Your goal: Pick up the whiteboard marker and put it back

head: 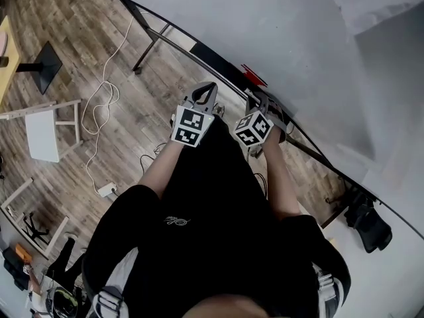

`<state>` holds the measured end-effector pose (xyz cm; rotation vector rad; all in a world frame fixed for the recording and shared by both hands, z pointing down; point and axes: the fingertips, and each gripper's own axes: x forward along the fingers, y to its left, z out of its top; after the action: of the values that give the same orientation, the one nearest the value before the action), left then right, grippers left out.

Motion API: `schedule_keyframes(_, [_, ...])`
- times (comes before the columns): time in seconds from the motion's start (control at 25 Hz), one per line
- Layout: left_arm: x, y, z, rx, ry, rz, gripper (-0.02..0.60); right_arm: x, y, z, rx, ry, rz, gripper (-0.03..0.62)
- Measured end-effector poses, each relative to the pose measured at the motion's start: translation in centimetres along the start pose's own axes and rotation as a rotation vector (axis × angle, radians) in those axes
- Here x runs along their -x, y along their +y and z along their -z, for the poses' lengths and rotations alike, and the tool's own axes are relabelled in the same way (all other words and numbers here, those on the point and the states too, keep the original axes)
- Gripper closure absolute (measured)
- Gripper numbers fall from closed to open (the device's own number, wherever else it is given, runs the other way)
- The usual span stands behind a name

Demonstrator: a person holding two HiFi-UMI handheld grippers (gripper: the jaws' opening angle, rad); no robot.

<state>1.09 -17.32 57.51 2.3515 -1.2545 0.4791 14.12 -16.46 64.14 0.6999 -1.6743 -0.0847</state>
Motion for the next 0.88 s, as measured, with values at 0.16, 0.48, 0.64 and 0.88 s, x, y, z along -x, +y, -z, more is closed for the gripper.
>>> schedule_keyframes(0.16, [0.1, -0.1, 0.1, 0.012, -0.003, 0.004, 0.574, 0.1, 0.1, 0.0, -0.013, 0.011, 0.023, 0.534])
schedule_keyframes(0.48, [1.4, -0.6, -0.2, 0.002, -0.024, 0.028, 0.574, 1.6, -0.3, -0.5, -0.114, -0.030, 0.088, 0.447])
schedule_keyframes(0.64, [2.1, -0.3, -0.6, -0.003, -0.040, 0.048, 0.574, 3.1, -0.8, -2.1, -0.283, -0.105, 0.099, 0.447])
schedule_keyframes(0.88, [3.1, -1.8, -0.4, -0.027, -0.035, 0.113, 0.574, 8.7, -3.6, -3.3, -0.541, -0.278, 0.299, 0.566])
